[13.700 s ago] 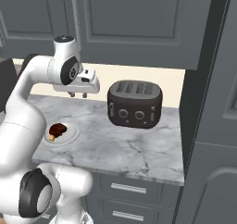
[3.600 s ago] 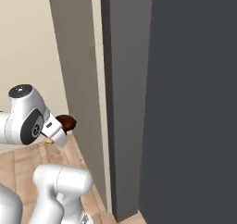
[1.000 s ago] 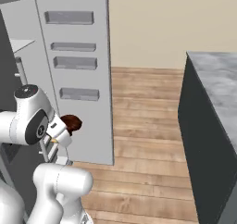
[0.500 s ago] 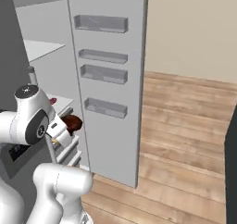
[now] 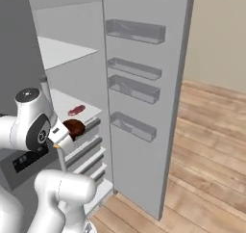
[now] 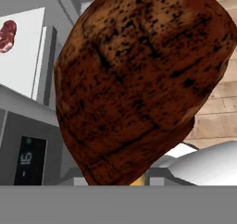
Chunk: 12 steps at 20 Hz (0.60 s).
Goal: Place the steak on the counter behind the older steak on the same shelf of the fridge to maintain FIFO order. Close the fridge door when finished.
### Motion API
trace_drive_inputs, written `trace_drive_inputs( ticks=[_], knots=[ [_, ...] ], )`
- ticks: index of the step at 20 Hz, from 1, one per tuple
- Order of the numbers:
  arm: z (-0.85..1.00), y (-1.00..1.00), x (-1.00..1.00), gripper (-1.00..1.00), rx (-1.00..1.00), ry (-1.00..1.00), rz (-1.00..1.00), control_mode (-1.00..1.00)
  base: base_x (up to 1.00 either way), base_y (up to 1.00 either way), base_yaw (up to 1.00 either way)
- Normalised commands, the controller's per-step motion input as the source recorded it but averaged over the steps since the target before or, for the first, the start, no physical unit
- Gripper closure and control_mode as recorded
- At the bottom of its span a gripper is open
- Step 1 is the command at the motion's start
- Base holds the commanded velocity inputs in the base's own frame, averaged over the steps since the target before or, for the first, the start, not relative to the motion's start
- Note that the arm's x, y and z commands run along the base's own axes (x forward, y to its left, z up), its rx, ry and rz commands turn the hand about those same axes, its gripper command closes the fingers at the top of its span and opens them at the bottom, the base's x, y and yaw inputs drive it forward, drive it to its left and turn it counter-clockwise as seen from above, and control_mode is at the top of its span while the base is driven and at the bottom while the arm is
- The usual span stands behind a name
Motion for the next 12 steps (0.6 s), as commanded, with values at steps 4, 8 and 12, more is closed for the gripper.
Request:
trace_drive_inputs(
  ticks=[4, 8, 12],
  knots=[
    [0.00, 0.00, 0.00, 1.00, 0.00, 0.00, 0.00, 1.00, 0.23, -0.38, 0.39],
    [0.00, 0.00, 0.00, 1.00, 0.00, 0.00, 0.00, 1.00, 0.15, -0.34, 0.41],
    [0.00, 0.00, 0.00, 1.00, 0.00, 0.00, 0.00, 1.00, 0.08, -0.29, 0.38]
  ],
)
